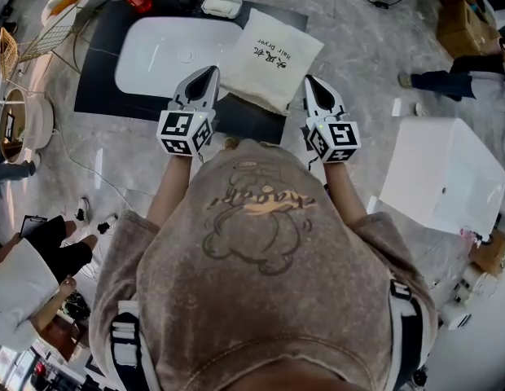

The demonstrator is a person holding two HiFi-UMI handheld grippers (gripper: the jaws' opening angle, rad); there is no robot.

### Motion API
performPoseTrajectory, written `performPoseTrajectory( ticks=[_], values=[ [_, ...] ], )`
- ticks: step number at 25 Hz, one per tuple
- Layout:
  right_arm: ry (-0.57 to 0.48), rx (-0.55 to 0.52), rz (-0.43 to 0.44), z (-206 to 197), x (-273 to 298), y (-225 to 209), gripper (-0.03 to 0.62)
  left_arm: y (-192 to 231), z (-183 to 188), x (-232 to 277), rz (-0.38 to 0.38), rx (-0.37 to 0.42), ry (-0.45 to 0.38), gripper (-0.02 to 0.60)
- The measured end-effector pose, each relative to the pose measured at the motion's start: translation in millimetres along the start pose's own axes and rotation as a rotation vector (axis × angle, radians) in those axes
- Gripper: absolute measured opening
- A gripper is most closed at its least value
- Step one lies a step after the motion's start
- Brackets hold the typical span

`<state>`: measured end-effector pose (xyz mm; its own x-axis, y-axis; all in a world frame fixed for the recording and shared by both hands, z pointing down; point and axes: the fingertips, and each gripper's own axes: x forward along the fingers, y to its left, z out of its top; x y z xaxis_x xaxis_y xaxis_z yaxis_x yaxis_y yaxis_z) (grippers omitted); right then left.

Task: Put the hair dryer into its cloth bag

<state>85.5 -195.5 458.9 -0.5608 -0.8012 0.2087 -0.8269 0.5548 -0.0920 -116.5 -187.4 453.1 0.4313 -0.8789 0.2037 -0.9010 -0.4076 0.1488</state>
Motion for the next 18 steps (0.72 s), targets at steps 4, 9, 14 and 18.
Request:
performPoseTrajectory(
  ticks=[4, 9, 14, 18],
  values=[
    [-0.005, 0.002, 0.000, 2.6, -0.2, -1.4, -0.006, 3.4, -1.8, -1.6, 0.017, -0.012, -0.004, 0.018],
    [-0.010, 0.005, -0.005, 6.3, 0.4, -3.0, -0.006, 3.9, 1.2, -0.5, 0.020, -0.017, -0.011, 0.018],
    [-0.003, 0.015, -0.009, 1.0, 3.3, -4.0, -0.006, 5.3, -0.7, 2.0, 0.027, -0.026, -0.010, 0.018],
    [0.004, 0.017, -0.004, -0.1, 4.2, -1.9, -0.006, 5.9, -2.7, 1.4, 0.034, -0.035, -0.002, 0.018]
  ],
)
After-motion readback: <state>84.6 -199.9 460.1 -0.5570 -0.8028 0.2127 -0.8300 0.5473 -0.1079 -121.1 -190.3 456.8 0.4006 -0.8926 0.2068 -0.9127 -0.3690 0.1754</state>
